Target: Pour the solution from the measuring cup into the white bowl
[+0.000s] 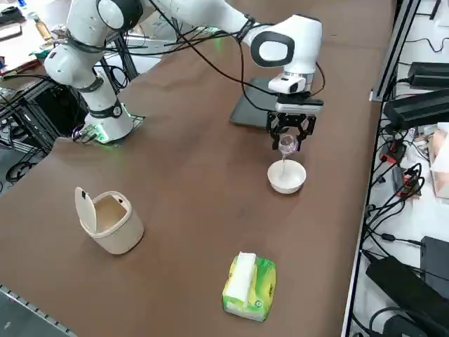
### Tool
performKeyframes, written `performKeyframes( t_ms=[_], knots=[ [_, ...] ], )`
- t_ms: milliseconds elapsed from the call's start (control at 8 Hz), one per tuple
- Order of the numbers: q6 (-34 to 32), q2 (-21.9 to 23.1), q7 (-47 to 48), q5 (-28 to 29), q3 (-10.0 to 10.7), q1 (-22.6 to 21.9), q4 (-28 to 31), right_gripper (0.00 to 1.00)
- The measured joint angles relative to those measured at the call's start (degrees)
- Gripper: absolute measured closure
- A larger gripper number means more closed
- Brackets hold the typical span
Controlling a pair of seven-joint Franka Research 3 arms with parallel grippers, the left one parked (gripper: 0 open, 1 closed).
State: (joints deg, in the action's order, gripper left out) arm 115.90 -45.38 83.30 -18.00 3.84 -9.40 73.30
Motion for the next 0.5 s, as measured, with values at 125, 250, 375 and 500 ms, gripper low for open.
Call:
performKeyframes(
  t_ms=[125,250,375,500],
  knots=[
    [0.0,0.0,-1.6,1.2,0.0,0.4,-0.3,0.27],
    [0.0,0.0,-3.2,3.0,0.0,1.0,-0.3,0.27],
    [0.0,0.0,-5.0,5.4,0.0,1.7,-0.4,0.27],
    [0.0,0.0,-6.9,7.8,0.0,2.4,-0.6,0.27]
  ],
)
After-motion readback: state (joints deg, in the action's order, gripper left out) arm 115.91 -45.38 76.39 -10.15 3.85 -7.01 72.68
